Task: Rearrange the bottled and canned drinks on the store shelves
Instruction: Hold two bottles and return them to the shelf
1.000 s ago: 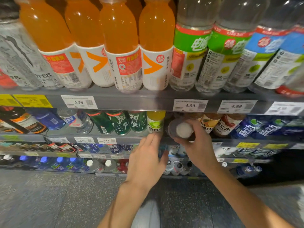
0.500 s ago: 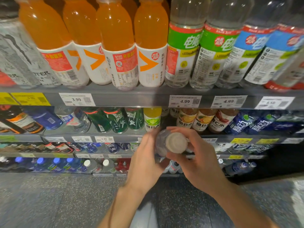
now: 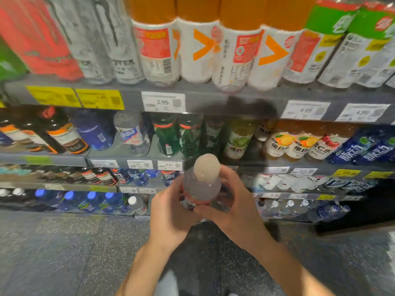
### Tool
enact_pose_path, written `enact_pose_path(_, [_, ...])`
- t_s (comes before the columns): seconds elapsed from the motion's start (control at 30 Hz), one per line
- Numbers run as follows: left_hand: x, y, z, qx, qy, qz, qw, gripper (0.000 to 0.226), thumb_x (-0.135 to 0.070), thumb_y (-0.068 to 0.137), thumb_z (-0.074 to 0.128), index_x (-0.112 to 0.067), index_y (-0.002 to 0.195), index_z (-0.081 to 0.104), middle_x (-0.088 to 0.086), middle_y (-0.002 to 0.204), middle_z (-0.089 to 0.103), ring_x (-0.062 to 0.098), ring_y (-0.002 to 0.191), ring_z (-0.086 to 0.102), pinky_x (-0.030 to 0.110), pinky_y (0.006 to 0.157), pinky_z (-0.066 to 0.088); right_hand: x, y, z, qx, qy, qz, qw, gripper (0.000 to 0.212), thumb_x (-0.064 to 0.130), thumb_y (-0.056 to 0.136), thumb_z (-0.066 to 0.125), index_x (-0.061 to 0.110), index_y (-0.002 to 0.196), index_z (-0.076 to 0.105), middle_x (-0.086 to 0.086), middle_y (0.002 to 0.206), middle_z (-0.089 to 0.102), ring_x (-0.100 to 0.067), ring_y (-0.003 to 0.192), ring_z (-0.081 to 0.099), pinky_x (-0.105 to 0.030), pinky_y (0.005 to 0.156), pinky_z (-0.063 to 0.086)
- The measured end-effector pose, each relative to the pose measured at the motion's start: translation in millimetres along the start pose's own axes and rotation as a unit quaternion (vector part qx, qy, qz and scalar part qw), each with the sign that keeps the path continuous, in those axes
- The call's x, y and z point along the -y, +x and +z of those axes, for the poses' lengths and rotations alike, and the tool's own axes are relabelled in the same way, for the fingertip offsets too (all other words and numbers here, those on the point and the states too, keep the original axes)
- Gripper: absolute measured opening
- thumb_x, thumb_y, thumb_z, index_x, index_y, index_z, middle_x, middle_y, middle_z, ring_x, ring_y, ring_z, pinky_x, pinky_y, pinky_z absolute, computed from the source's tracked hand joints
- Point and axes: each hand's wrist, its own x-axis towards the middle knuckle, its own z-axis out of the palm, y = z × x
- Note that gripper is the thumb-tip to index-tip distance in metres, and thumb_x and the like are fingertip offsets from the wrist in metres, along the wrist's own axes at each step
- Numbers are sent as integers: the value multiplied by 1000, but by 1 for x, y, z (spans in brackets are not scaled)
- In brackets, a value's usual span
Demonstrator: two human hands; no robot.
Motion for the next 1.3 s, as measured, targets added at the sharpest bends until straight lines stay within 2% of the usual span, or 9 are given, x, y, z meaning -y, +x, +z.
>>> enact_pose_path(0.07, [22, -8, -11, -6, 11, -14, 1000, 66, -35, 46, 78, -58, 106, 61, -19, 97, 73, 6, 87, 71, 43, 75, 60, -15, -6, 33, -24, 37, 14, 999, 79, 9, 72, 90, 36, 133, 48, 20, 123, 64, -6, 114, 65, -22, 90, 55])
enact_pose_path(0.17, [60, -18, -21, -20, 51, -26, 998, 73, -37, 42, 73, -72, 103, 52, -23, 90, 74, 0, 80, 71, 37, 68, 61, -44, -11, 72, -35, 67, 19, 997, 77, 16, 71, 91, 39, 133, 52, 9, 126, 66, -16, 116, 66, -38, 93, 58])
enact_pose_path(0.33, [132, -28, -13, -42, 32, -37, 998, 74, -42, 38, 70, -44, 112, 62, -15, 87, 75, 4, 80, 72, 40, 64, 61, -104, -14, 103, -36, 75, 15, 996, 79, 7, 71, 91, 30, 138, 54, 10, 126, 68, -12, 115, 67, -33, 91, 58])
enact_pose_path(0.47, [179, -31, 4, -21, -13, -10, 1000, 58, -36, 47, 79, -42, 104, 67, -12, 90, 75, 11, 82, 71, 46, 67, 59, -157, -11, 112, -40, 64, -16, 997, 77, 11, 70, 90, 27, 136, 56, 13, 125, 69, -7, 115, 67, -20, 88, 55])
enact_pose_path(0.6, [224, -24, 22, 33, -13, 28, 999, 51, -36, 62, 84, -45, 109, 65, -21, 99, 73, 4, 89, 69, 32, 75, 58, -217, -6, 117, -67, 31, -35, 997, 80, 11, 61, 95, 31, 131, 60, 18, 111, 73, -3, 99, 70, -16, 78, 54])
enact_pose_path(0.77, [277, -14, 54, 53, -65, 71, 994, 56, -28, 65, 86, -30, 115, 61, -19, 104, 73, -2, 94, 69, 10, 74, 51, -285, 7, 118, -80, 41, -84, 992, 82, 20, 58, 94, 34, 131, 59, 8, 111, 75, -13, 102, 73, -32, 83, 59])
enact_pose_path(1.0, [331, 1, 86, 18, -62, 162, 985, 53, -30, 67, 85, -30, 114, 62, -18, 103, 73, 0, 91, 70, 10, 71, 50, -347, 29, 122, -62, 68, -160, 983, 78, 22, 65, 91, 27, 134, 57, 8, 119, 72, -11, 110, 69, -25, 78, 57])
enact_pose_path(1.1, [348, 4, 92, 4, -52, 155, 987, 55, -27, 65, 90, -37, 112, 64, -16, 104, 74, 3, 93, 71, 15, 70, 54, -365, 33, 126, -63, 89, -190, 976, 82, 30, 63, 90, 26, 137, 55, 4, 128, 69, -16, 118, 66, -30, 81, 59])
enact_pose_path(1.3, [360, 20, 96, -3, -22, 211, 977, 57, -22, 67, 92, -30, 117, 67, -10, 104, 75, 7, 89, 71, 22, 72, 56, -381, 46, 123, -57, 118, -225, 966, 70, 11, 61, 85, 33, 123, 61, 13, 108, 75, -6, 100, 70, -16, 75, 54])
